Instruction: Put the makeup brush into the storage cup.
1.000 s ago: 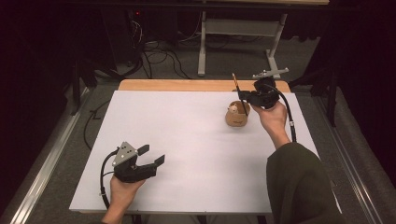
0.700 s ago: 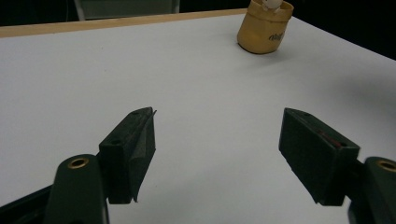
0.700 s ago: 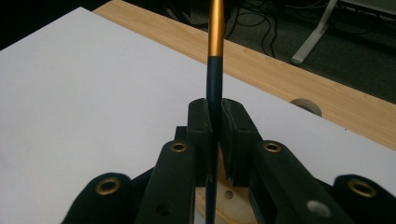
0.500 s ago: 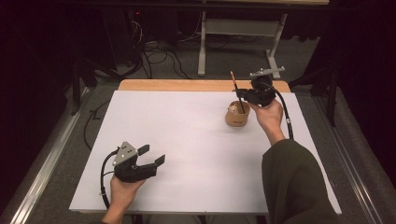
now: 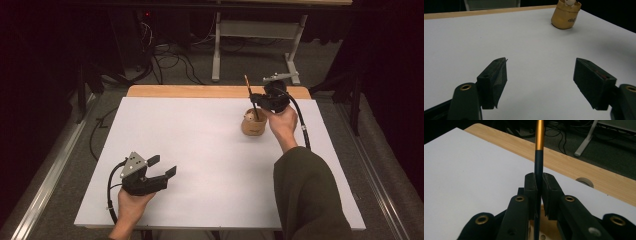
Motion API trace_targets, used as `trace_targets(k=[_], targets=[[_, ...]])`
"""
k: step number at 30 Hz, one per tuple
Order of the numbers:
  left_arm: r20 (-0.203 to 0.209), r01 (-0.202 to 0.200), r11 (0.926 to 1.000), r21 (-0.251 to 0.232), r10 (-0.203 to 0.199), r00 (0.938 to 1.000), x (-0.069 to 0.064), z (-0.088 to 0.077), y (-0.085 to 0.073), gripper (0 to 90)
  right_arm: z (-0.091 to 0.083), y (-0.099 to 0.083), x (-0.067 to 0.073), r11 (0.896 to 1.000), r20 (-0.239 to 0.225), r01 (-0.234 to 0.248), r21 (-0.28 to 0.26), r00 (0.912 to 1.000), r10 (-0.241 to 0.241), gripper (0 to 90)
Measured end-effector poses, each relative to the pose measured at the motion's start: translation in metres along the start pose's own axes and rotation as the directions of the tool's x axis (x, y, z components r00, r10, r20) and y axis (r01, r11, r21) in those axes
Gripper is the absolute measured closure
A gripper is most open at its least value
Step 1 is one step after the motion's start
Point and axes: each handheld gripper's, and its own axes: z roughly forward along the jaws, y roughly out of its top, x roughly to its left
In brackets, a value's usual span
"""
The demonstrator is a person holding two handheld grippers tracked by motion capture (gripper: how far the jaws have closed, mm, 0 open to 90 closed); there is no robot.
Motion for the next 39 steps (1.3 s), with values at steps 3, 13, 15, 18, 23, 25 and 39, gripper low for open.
trace_targets(k=[3, 13, 15, 18, 23, 25, 39], targets=[[-0.002, 0.003, 1.0000, 0.001, -0.003, 1.0000, 0.000, -0.001, 0.000, 27.3, 0.004, -0.002, -0.001, 1.000, 0.000, -0.007, -0.002, 1.0000, 0.007, 84.7], [-0.003, -0.001, 1.0000, 0.003, 0.001, 1.0000, 0.000, 0.001, 0.000, 27.4, 0.012, -0.006, -0.001, 1.000, 0.005, 0.002, 0.030, 1.0000, -0.002, 84.6], [-0.002, -0.003, 1.0000, 0.006, 0.003, 1.0000, 0.000, 0.001, 0.000, 27.4, 0.013, -0.006, -0.001, 0.999, 0.011, 0.004, 0.038, 0.9999, -0.004, 84.6], [-0.003, -0.006, 1.0000, 0.007, 0.006, 1.0000, 0.000, 0.001, 0.000, 27.5, 0.015, -0.007, -0.002, 0.999, 0.011, 0.004, 0.049, 0.9999, -0.005, 84.6], [-0.003, -0.003, 1.0000, 0.001, 0.003, 1.0000, 0.000, 0.000, 0.000, 27.4, 0.015, -0.010, -0.002, 0.998, 0.014, -0.002, 0.059, 0.9999, 0.001, 84.6], [-0.002, -0.003, 1.0000, 0.002, 0.003, 1.0000, 0.000, 0.000, 0.000, 27.4, 0.015, -0.011, -0.001, 0.998, 0.017, -0.001, 0.062, 0.9999, 0.000, 84.5], [-0.003, -0.006, 1.0000, 0.006, 0.006, 1.0000, -0.001, 0.001, 0.000, 27.7, 0.016, -0.018, -0.002, 0.995, 0.008, -0.006, 0.096, 0.9999, 0.006, 84.4]])
